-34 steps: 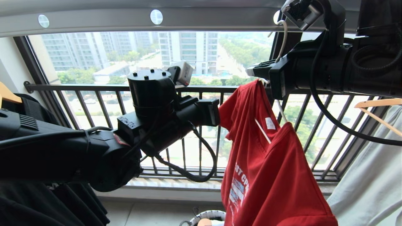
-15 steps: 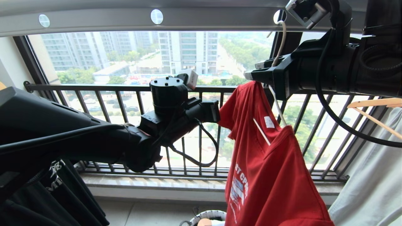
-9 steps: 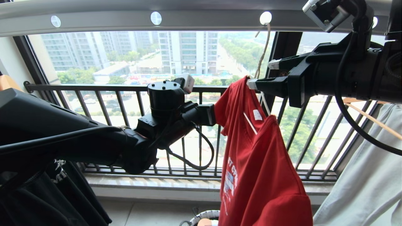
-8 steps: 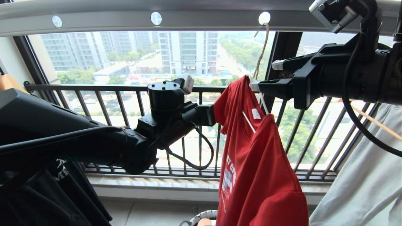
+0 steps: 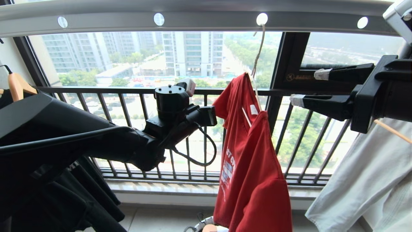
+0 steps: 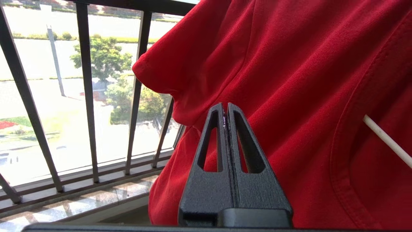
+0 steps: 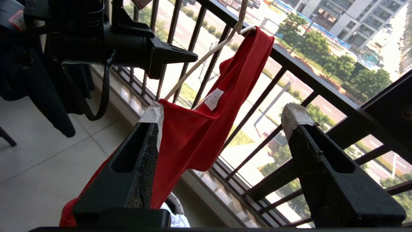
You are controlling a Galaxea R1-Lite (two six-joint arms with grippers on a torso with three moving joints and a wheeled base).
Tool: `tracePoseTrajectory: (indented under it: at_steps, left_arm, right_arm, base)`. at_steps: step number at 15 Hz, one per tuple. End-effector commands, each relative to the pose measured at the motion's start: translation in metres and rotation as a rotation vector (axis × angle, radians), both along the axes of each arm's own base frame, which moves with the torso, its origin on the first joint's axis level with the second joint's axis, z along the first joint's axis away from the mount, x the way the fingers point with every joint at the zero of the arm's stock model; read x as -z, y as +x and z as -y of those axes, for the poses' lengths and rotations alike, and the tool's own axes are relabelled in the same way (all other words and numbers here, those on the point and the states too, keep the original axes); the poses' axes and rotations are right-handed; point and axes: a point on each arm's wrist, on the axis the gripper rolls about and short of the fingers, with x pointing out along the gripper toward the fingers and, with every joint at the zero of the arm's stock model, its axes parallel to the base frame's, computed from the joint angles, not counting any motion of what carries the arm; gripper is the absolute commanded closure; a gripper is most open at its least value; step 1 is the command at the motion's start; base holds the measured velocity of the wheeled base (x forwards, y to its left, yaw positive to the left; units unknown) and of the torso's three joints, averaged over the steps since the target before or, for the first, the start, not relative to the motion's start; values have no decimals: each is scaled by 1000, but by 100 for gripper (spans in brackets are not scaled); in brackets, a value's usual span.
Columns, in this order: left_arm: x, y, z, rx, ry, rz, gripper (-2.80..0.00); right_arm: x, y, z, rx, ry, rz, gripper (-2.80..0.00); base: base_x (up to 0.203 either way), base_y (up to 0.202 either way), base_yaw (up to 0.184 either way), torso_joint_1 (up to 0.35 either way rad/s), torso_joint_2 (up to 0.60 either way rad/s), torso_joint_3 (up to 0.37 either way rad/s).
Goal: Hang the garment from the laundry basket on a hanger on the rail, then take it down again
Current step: Take the clothes off the clothes rack
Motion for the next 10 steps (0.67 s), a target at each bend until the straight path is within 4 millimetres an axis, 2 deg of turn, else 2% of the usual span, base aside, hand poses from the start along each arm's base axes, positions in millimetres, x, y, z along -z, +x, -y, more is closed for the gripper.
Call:
tracePoseTrajectory:
  at_steps: [1, 6, 10]
  left_arm:
    - [-7, -2, -1, 5, -13, 11, 0]
    - [-46, -26, 19, 79, -27, 24, 0]
    - [-76, -57, 19, 129, -14, -83, 0]
  right_arm:
    - [-2, -3, 9, 30, 6, 15, 0]
    - [0, -2, 11, 37, 3, 9, 0]
    - [-2, -1, 13, 48, 6, 15, 0]
  base:
    - [0, 0, 0, 0, 0, 0]
    - [0, 0, 0, 0, 0, 0]
    - [0, 0, 0, 0, 0, 0]
